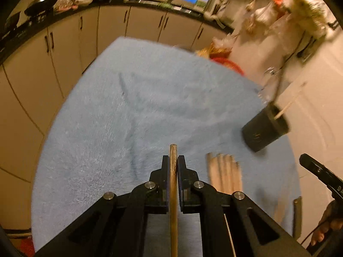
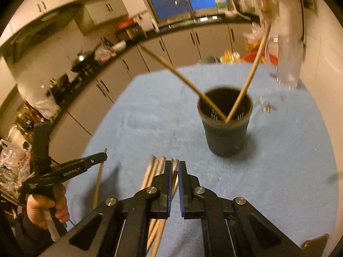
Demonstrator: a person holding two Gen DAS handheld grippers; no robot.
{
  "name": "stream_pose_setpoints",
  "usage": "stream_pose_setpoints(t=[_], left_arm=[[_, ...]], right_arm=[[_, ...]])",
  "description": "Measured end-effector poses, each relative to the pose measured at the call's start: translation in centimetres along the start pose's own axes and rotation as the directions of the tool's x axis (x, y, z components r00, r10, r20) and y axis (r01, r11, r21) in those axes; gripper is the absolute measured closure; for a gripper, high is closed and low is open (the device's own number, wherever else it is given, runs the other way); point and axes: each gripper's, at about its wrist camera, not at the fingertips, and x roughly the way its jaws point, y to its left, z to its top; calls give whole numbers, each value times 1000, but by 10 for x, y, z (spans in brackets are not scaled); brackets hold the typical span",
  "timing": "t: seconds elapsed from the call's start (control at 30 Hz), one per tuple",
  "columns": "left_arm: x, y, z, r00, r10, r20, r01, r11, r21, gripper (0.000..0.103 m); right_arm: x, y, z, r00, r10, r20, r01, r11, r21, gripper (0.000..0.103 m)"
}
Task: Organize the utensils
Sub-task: 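Grasp a chopstick with the right tool while the left tool lifts its chopstick, then carry both held chopsticks toward the black holder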
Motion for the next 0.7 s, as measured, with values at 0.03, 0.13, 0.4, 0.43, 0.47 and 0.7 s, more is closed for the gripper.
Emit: stream_pose_setpoints(t=[0.03, 0.13, 0.4, 0.43, 0.47, 0.7], left_arm=[[-11, -4, 1, 1000, -9, 17, 9, 1000, 5, 97], [-38, -16, 6, 997, -35, 66, 33, 999, 27, 97], [-69, -38, 22, 990, -86, 116, 80, 995, 57, 97], [-66, -39, 23, 989, -92, 112, 86, 995, 58, 97], [-61, -38, 21, 989, -96, 109, 90, 994, 58, 97], [-58, -39, 18, 990, -101, 100, 96, 994, 58, 97]], right_arm=[[-9, 3, 2, 1000, 7, 24, -6, 1000, -6, 97], [-37, 8, 8, 997, 24, 79, -22, 1000, -20, 97], [-28, -3, 12, 998, 42, -54, -40, 999, 36, 93], [-10, -9, 7, 991, 37, -129, -30, 998, 54, 81], [2, -13, 4, 985, 35, -167, -24, 997, 73, 73], [84, -37, -17, 939, -18, -344, 78, 984, 161, 73]])
